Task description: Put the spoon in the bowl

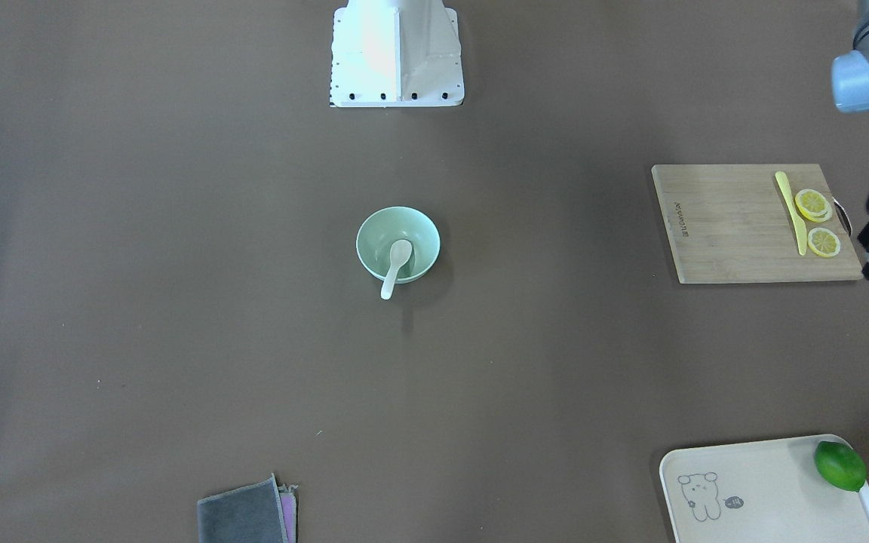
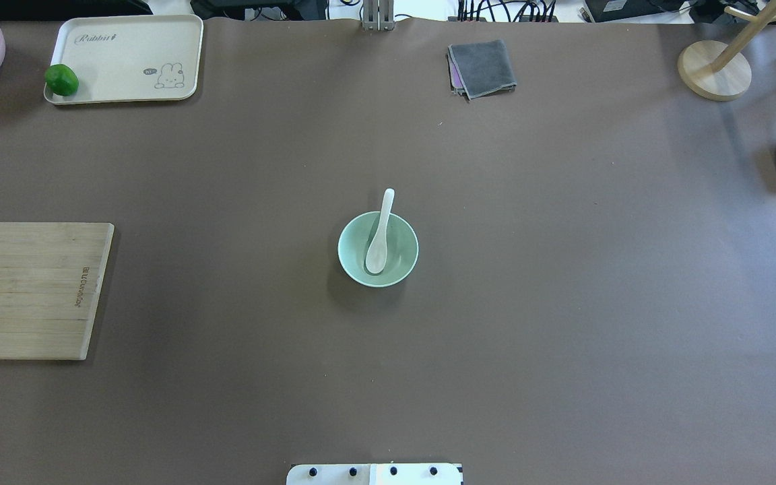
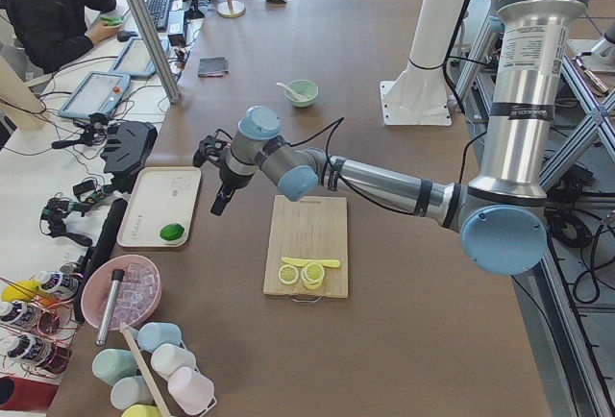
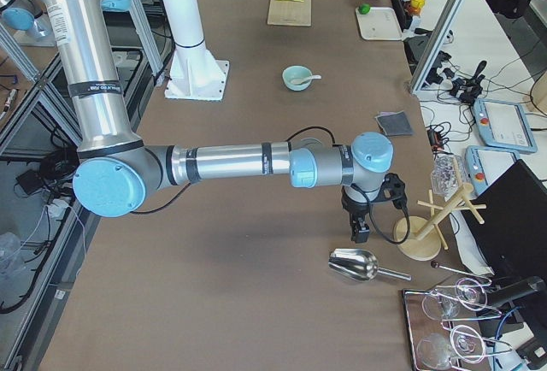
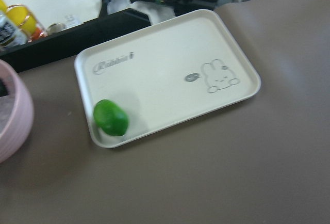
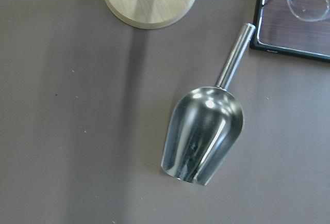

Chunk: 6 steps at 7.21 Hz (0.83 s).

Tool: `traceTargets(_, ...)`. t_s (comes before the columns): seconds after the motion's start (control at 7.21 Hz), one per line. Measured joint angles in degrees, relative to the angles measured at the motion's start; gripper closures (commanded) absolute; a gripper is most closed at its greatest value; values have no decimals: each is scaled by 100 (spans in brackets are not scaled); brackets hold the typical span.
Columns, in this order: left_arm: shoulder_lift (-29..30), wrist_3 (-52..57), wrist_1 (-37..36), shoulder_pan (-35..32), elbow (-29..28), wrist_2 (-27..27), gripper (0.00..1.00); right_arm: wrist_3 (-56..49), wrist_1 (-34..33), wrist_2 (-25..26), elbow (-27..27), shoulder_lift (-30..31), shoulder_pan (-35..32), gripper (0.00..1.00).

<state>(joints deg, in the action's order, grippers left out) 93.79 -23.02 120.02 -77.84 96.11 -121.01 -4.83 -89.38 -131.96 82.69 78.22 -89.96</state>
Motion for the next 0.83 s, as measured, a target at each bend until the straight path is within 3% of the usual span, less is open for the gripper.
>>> traceTargets(0.42,-26,1121,-1029,-1192,-365,-1047,2,-154,-19,-54,-181,165,-363,0)
traceTargets(0.83,-280,1407,-1507,-1328,-151,-1152,2,43,20,-53,-89,299,-365,0)
